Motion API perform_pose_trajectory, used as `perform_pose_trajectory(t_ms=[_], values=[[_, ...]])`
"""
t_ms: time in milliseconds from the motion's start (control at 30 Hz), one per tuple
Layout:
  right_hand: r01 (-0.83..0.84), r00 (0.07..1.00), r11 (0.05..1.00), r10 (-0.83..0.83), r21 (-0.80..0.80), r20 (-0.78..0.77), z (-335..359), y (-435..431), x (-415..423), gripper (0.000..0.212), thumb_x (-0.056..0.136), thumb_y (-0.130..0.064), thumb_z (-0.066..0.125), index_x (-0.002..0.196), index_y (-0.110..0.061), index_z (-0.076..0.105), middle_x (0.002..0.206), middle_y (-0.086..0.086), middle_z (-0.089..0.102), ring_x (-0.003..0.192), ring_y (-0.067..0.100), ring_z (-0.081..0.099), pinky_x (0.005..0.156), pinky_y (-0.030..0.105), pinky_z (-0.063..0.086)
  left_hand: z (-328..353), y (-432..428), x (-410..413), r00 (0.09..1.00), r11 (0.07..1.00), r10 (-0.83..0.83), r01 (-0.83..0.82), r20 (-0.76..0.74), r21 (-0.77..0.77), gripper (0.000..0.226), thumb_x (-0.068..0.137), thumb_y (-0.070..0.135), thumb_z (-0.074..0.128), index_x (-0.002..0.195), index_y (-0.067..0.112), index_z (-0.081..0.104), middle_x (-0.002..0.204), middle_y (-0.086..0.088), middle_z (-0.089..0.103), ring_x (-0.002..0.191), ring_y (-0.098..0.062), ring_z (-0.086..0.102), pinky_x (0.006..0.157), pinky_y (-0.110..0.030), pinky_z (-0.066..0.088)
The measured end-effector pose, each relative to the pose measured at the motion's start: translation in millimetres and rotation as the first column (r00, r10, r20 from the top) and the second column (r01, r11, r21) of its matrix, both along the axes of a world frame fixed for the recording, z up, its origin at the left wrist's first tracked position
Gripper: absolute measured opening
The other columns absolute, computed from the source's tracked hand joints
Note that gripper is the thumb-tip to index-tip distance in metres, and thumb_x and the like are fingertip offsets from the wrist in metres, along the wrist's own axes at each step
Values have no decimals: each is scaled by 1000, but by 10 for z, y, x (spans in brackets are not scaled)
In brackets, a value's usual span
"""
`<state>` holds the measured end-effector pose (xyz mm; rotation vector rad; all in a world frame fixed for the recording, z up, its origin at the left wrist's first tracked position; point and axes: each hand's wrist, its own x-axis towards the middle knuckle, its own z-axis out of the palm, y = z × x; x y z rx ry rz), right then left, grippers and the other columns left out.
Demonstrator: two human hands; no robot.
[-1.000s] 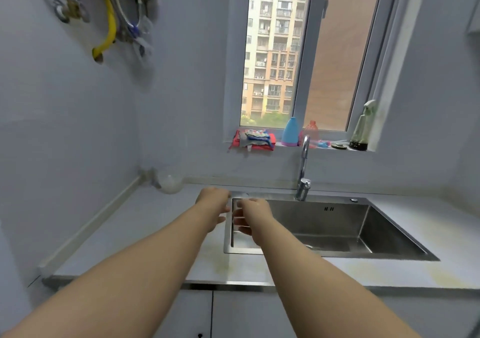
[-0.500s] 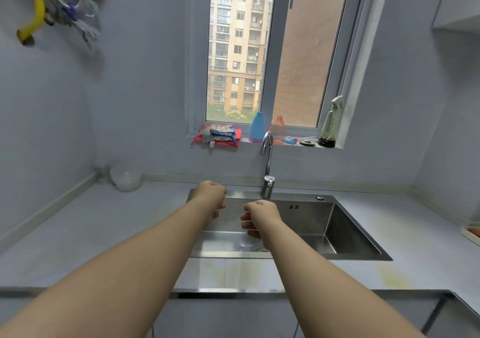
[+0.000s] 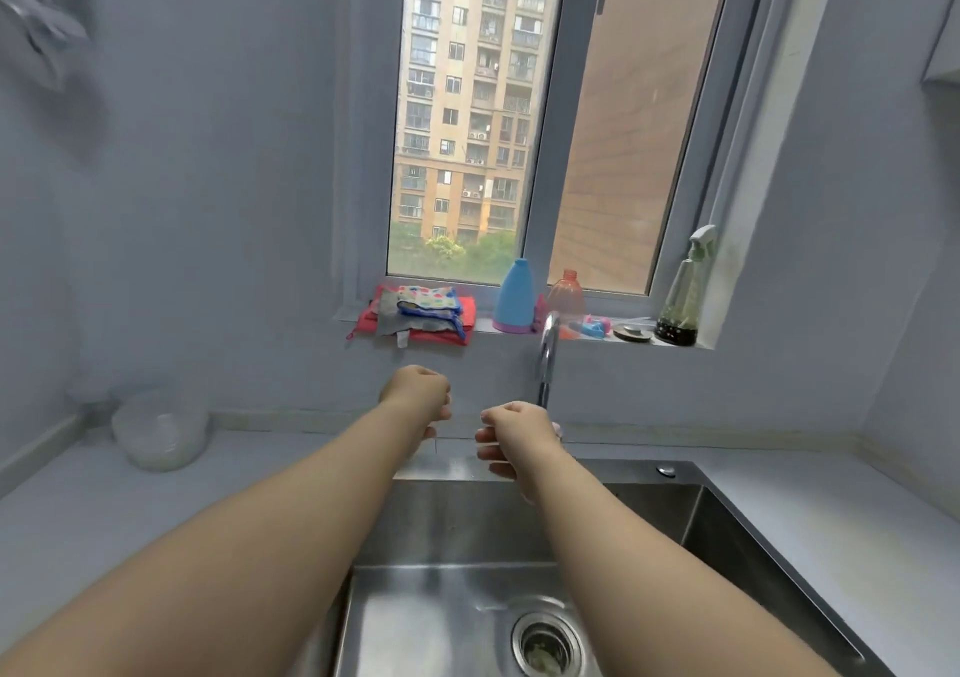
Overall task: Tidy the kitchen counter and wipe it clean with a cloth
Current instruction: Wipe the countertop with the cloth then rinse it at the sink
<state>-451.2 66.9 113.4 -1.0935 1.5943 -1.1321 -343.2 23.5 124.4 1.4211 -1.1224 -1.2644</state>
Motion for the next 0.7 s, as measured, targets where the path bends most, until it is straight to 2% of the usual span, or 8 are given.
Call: perform_pose_trajectory(t_ms=[167,267,333,400,467,600,633,700], values=[[16,1000,1000,-16,2,3,117,-897,162,19,93,-11,45,75,-15,50,69,3,53,54,16,47,53,23,35,23,-1024,230,996,997,55,-51,73,-66,20,94,2,40,87,15,55,85,-5,58,64,-12,53,57,-25,39],[25,999,1000,-25,11,-34,100,-1435,247,15,93,-11,44,79,-14,50,68,4,52,53,16,46,51,22,33,-29,-1615,238,997,996,68,-66,35,-60,25,93,-1,39,80,17,53,90,-7,58,62,-13,52,54,-25,38],[23,999,999,-22,30,-49,72,-1693,286,16,92,-10,44,79,-14,50,67,3,52,53,15,46,51,23,33,-67,-1884,227,995,992,101,-100,5,-78,27,90,-2,36,100,16,53,90,-11,57,63,-16,50,52,-25,36],[22,998,999,-19,44,-68,41,-1918,321,20,92,-10,44,74,-15,49,67,3,52,52,15,47,50,23,33,-118,-2184,255,992,984,121,-123,-23,-128,49,85,-3,36,125,24,44,99,-20,59,64,-20,47,49,-23,33],[31,996,998,-27,48,-80,26,-2089,316,20,92,-9,44,74,-15,48,66,2,51,51,15,46,50,22,32,-107,-2417,304,991,979,130,-132,-26,-152,59,83,-2,40,131,32,37,114,-26,57,61,-21,43,48,-22,32],[37,995,998,-31,60,-93,14,-2405,315,9,92,-10,44,87,-13,50,68,2,52,53,15,47,51,22,33,-91,-2731,338,998,1000,-28,28,53,7,59,91,10,48,141,32,29,83,-8,44,56,-15,33,51,-23,34],[34,995,998,-28,60,-99,11,-2450,310,9,92,-11,44,86,-14,51,69,2,53,53,15,48,52,22,35,-67,-2781,322,996,997,-64,61,69,53,58,93,14,49,143,31,25,84,-8,44,57,-15,36,53,-25,37],[38,993,997,-31,66,-113,-8,-2583,281,13,92,-12,45,81,-15,52,71,2,55,54,14,50,53,23,37,-43,-2973,299,992,999,-26,21,124,47,59,93,19,52,144,24,22,109,-12,50,76,-21,54,63,-31,47]])
